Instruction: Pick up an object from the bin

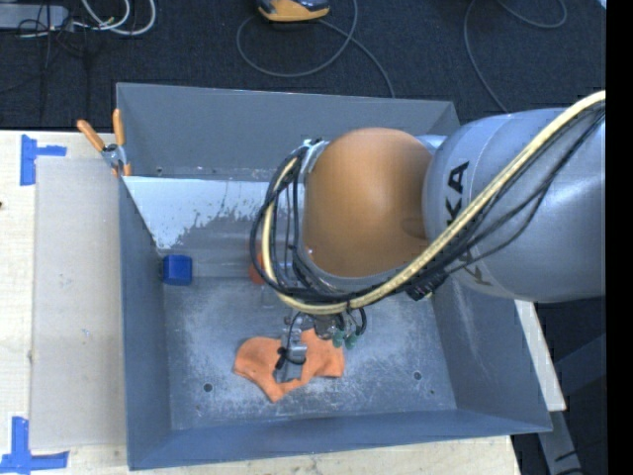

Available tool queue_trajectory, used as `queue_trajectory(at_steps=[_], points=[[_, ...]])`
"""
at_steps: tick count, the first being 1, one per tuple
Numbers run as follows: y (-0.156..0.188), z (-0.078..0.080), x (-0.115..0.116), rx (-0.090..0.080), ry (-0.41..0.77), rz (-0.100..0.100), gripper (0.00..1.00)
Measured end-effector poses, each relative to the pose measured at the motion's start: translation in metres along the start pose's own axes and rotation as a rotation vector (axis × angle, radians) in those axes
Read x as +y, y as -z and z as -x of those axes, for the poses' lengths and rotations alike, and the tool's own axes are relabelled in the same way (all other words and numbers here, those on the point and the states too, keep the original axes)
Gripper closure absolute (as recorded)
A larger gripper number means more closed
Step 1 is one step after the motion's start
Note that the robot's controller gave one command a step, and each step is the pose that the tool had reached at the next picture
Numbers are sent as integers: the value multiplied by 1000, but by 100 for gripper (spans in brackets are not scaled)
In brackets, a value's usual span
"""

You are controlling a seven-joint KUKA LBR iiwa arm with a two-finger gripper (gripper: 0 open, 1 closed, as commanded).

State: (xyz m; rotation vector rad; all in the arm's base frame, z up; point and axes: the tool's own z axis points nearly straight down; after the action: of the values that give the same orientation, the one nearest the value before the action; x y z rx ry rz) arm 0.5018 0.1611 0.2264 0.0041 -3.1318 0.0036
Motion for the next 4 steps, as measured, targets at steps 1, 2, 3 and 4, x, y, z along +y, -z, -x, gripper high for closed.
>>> queue_trajectory(at_steps=[1,2,3,4], points=[[4,2,-1,-7,-4,2,0],[-29,7,-9,-9,92,2,0],[-80,-1,-36,-8,96,2,0],[-98,-1,-43,-3,71,-1,0]])
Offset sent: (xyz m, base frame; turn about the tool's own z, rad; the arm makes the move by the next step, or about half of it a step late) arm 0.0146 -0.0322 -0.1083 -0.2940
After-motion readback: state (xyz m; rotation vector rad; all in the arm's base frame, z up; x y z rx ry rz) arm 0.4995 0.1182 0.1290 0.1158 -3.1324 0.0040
